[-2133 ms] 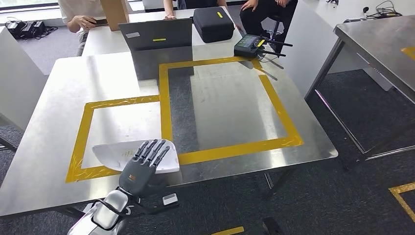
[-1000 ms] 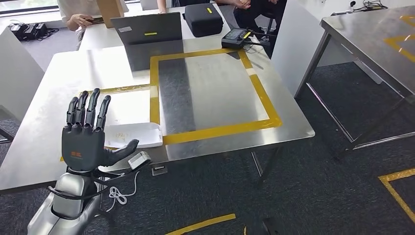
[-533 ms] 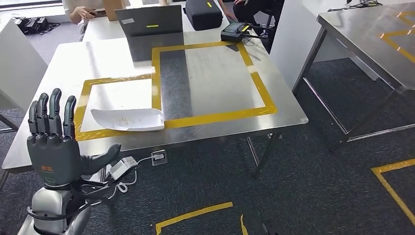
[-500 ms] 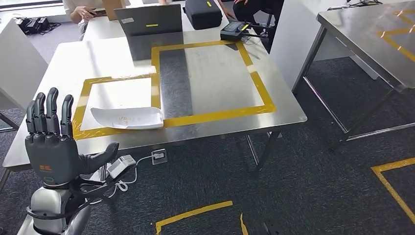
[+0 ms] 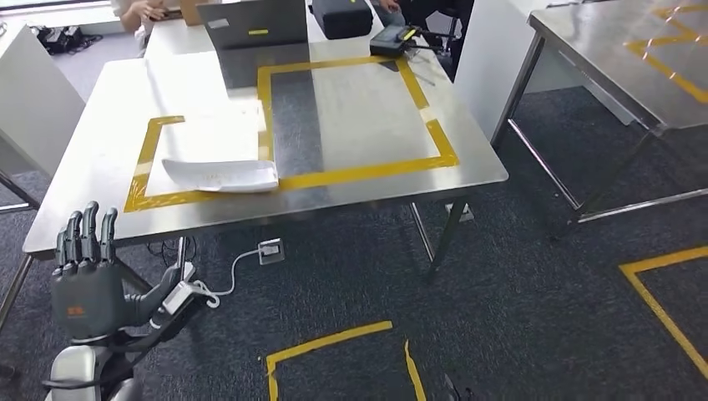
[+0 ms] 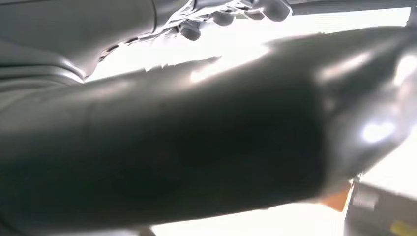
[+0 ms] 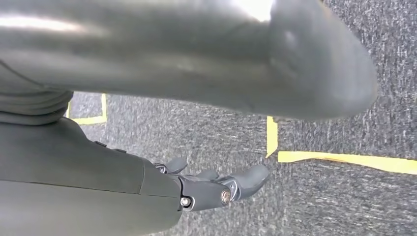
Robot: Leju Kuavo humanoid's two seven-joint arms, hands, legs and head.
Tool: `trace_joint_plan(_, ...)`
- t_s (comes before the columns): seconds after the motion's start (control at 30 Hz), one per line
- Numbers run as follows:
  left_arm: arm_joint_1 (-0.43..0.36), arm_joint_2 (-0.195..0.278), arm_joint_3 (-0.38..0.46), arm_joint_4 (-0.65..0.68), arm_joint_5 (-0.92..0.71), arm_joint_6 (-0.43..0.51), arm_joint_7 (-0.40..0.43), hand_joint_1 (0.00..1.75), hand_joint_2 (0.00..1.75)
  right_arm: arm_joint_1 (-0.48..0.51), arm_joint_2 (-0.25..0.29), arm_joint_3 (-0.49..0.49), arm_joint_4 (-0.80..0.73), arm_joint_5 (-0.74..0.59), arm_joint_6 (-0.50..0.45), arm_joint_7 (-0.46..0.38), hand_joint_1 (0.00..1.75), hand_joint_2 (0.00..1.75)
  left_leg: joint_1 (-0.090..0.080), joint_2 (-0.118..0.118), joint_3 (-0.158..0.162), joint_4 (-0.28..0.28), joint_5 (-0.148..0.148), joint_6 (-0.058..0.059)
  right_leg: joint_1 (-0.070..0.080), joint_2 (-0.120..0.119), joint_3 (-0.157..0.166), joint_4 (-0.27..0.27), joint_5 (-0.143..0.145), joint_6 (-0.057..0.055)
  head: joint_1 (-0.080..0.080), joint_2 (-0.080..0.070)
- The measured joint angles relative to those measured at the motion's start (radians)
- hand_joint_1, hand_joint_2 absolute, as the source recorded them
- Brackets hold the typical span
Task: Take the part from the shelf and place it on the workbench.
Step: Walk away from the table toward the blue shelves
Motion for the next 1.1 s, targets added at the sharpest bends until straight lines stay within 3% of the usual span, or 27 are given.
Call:
trace_joint_plan(0.03,0.011,-0.007,0.002,0.017,0.057,-0.014,-0.021,0.00,0.00,0.001,-0.001,-0.001,0.000,-0.002,-0.003,-0.002,0.00,0.00,0.000,0.003,-0.006,-0.001,0.009,0.011,-0.002,0.001,-0.005,0.006,-0.010,0.006,-0.001,0.000)
trace_joint_plan(0.07,0.021,-0.016,0.004,0.039,0.117,-0.027,-0.046,0.00,0.00,0.002,-0.002,-0.002,0.000,-0.004,-0.005,-0.004,0.00,0.00,0.001,0.006,-0.013,-0.003,0.019,0.021,-0.002,0.001,-0.015,0.026,-0.039,0.011,0.000,0.000)
trace_joint_plan(0.17,0.050,-0.051,0.017,0.139,0.289,-0.052,-0.133,0.00,0.00,0.003,-0.006,-0.006,0.000,-0.007,-0.008,-0.008,0.00,0.00,0.000,0.010,-0.054,-0.003,0.056,0.037,-0.002,0.001,-0.064,0.192,-0.186,0.020,0.006,0.000)
trace_joint_plan(0.2,0.056,-0.066,0.024,0.182,0.325,-0.053,-0.156,0.00,0.00,0.004,-0.008,-0.007,0.000,-0.008,-0.010,-0.008,0.00,0.00,-0.002,0.010,-0.072,-0.001,0.068,0.038,-0.001,0.001,-0.072,0.250,-0.212,0.021,0.007,0.000)
trace_joint_plan(0.23,0.060,-0.081,0.032,0.229,0.350,-0.054,-0.172,0.00,0.00,0.005,-0.010,-0.008,0.000,-0.009,-0.012,-0.008,0.00,0.00,-0.004,0.011,-0.090,0.002,0.080,0.038,0.000,0.001,-0.067,0.284,-0.212,0.021,0.008,0.000)
trace_joint_plan(0.27,0.061,-0.095,0.040,0.277,0.366,-0.054,-0.181,0.00,0.00,0.006,-0.011,-0.010,0.000,-0.010,-0.013,-0.008,0.00,0.00,-0.005,0.011,-0.107,0.006,0.089,0.037,0.001,0.001,-0.046,0.284,-0.192,0.019,0.010,0.000)
trace_joint_plan(0.33,0.050,-0.121,0.057,0.389,0.384,-0.054,-0.185,0.00,0.00,0.007,-0.013,-0.012,0.000,-0.010,-0.014,-0.008,0.00,0.00,-0.006,0.012,-0.136,0.015,0.106,0.033,0.005,0.000,0.044,0.186,-0.151,0.010,0.013,0.000)
trace_joint_plan(0.4,0.022,-0.142,0.082,0.542,0.417,-0.082,-0.174,0.00,0.00,0.005,-0.014,-0.014,0.000,-0.009,-0.013,-0.010,0.00,0.00,-0.008,0.013,-0.152,0.019,0.121,0.024,0.012,0.001,0.135,0.054,-0.159,-0.003,0.018,0.000)
trace_joint_plan(0.47,0.006,-0.158,0.127,0.698,0.494,-0.163,-0.133,0.00,0.00,0.003,-0.014,-0.015,0.000,-0.008,-0.011,-0.013,0.00,0.00,-0.008,0.016,-0.153,0.014,0.138,0.012,0.018,0.003,0.165,-0.001,-0.170,-0.013,0.022,0.000)
trace_joint_plan(0.53,0.020,-0.165,0.193,0.820,0.611,-0.269,-0.051,0.00,0.00,0.004,-0.014,-0.016,0.000,-0.008,-0.007,-0.011,0.00,0.00,-0.007,0.017,-0.155,0.011,0.142,-0.001,0.015,0.002,0.155,-0.010,-0.151,-0.027,0.024,0.000)
trace_joint_plan(0.57,0.034,-0.167,0.234,0.870,0.673,-0.313,0.008,0.00,0.00,0.004,-0.015,-0.017,0.000,-0.009,-0.004,-0.009,0.00,0.00,-0.006,0.015,-0.161,0.026,0.119,-0.007,0.011,0.001,0.147,-0.014,-0.139,-0.035,0.023,0.000)
trace_joint_plan(0.63,0.075,-0.166,0.328,0.957,0.794,-0.361,0.145,0.00,0.00,0.003,-0.018,-0.019,0.000,-0.012,0.002,-0.007,0.00,0.00,-0.002,0.009,-0.184,0.111,0.025,-0.018,0.008,0.002,0.127,-0.019,-0.117,-0.046,0.017,0.000)
trace_joint_plan(0.67,0.097,-0.165,0.379,0.990,0.845,-0.366,0.193,0.00,0.00,0.003,-0.021,-0.021,0.000,-0.017,0.003,-0.009,0.00,0.00,0.000,0.008,-0.197,0.175,-0.026,-0.023,0.007,0.004,0.113,-0.018,-0.106,-0.048,0.013,0.000)
trace_joint_plan(0.7,0.117,-0.164,0.428,1.017,0.894,-0.362,0.220,0.00,0.00,0.003,-0.024,-0.024,0.000,-0.023,0.004,-0.011,0.00,0.00,0.002,0.007,-0.206,0.235,-0.058,-0.027,0.007,0.004,0.100,-0.016,-0.096,-0.046,0.009,0.000)
trace_joint_plan(0.73,0.132,-0.164,0.478,1.038,0.937,-0.356,0.229,0.00,0.00,0.004,-0.027,-0.029,0.000,-0.030,0.002,-0.013,0.00,0.00,0.003,0.007,-0.205,0.277,-0.065,-0.031,0.007,0.002,0.085,-0.013,-0.086,-0.044,0.007,0.000)
trace_joint_plan(0.77,0.141,-0.164,0.526,1.056,0.974,-0.350,0.231,0.00,0.00,0.004,-0.031,-0.034,0.000,-0.036,0.001,-0.015,0.00,0.00,0.005,0.007,-0.191,0.289,-0.049,-0.033,0.006,-0.002,0.070,-0.010,-0.077,-0.040,0.006,0.000)
trace_joint_plan(0.83,0.148,-0.166,0.605,1.084,1.010,-0.336,0.246,0.00,0.00,0.003,-0.038,-0.041,0.000,-0.042,0.001,-0.012,0.00,0.00,0.011,0.006,-0.107,0.209,0.001,-0.037,0.004,-0.011,0.041,0.000,-0.060,-0.031,0.006,0.000)
trace_joint_plan(0.9,0.150,-0.172,0.662,1.102,1.045,-0.328,0.261,0.00,0.00,0.000,-0.049,-0.044,0.000,-0.039,0.010,-0.003,0.00,0.00,0.011,0.003,-0.001,0.070,-0.007,-0.034,0.003,-0.016,0.022,0.008,-0.044,-0.019,0.006,0.000)
trace_joint_plan(0.93,0.150,-0.177,0.693,1.109,1.077,-0.326,0.259,0.00,0.00,-0.003,-0.055,-0.044,0.000,-0.036,0.016,0.005,0.00,0.00,0.009,0.001,0.028,0.022,-0.022,-0.028,0.004,-0.017,0.018,0.009,-0.036,-0.013,0.006,0.000)
trace_joint_plan(0.97,0.150,-0.183,0.728,1.114,1.116,-0.328,0.248,0.00,0.00,-0.006,-0.060,-0.045,0.000,-0.032,0.022,0.019,0.00,0.00,0.005,0.000,0.037,0.000,-0.031,-0.020,0.004,-0.017,0.017,0.007,-0.027,-0.006,0.006,0.000)
trace_joint_plan(1.03,0.149,-0.196,0.799,1.124,1.185,-0.341,0.214,0.00,0.00,-0.009,-0.069,-0.045,0.000,-0.006,0.032,0.068,0.00,0.00,0.003,0.004,0.021,-0.004,-0.019,0.002,0.001,-0.016,0.012,0.006,-0.019,0.007,0.005,0.000)
trace_joint_plan(1.07,0.147,-0.203,0.831,1.128,1.206,-0.352,0.194,0.00,0.00,-0.010,-0.071,-0.043,0.000,0.011,0.039,0.095,0.00,0.00,0.004,0.007,0.011,-0.004,-0.009,0.013,-0.001,-0.014,0.006,0.018,-0.037,0.013,0.006,0.000)
trace_joint_plan(1.1,0.145,-0.209,0.856,1.132,1.213,-0.365,0.174,0.00,0.00,-0.009,-0.073,-0.040,0.000,0.029,0.047,0.113,0.00,0.00,0.005,0.009,-0.002,-0.005,0.003,0.023,-0.002,-0.013,-0.005,0.047,-0.076,0.018,0.007,0.000)
